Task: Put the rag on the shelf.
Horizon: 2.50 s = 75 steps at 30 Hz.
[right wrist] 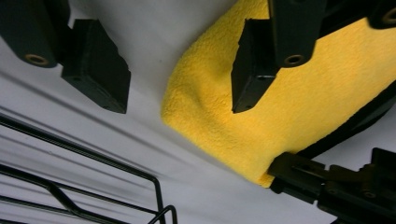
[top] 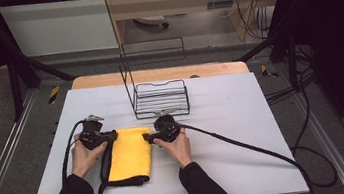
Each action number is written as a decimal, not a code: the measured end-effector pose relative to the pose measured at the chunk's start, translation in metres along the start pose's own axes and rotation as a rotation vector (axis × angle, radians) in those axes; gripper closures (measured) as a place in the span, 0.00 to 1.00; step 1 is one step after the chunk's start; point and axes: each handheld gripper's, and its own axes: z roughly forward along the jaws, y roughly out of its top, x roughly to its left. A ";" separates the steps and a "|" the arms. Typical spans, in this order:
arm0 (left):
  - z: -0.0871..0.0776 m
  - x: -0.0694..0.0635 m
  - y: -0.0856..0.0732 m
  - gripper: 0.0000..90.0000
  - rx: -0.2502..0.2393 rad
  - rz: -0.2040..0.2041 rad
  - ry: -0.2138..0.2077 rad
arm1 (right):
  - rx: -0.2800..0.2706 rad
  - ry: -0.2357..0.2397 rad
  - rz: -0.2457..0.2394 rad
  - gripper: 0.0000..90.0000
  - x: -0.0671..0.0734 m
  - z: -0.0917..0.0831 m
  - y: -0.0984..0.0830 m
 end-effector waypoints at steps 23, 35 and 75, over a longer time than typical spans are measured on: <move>-0.003 0.001 -0.001 0.91 -0.019 0.005 -0.011 | 0.078 0.036 0.094 0.92 -0.002 0.015 0.009; -0.035 -0.005 -0.002 0.91 -0.143 0.021 -0.009 | -0.038 0.040 0.014 0.93 0.015 -0.009 0.016; -0.139 -0.045 -0.001 0.91 -0.529 0.122 0.018 | -0.372 0.093 -0.183 0.93 0.058 -0.093 0.051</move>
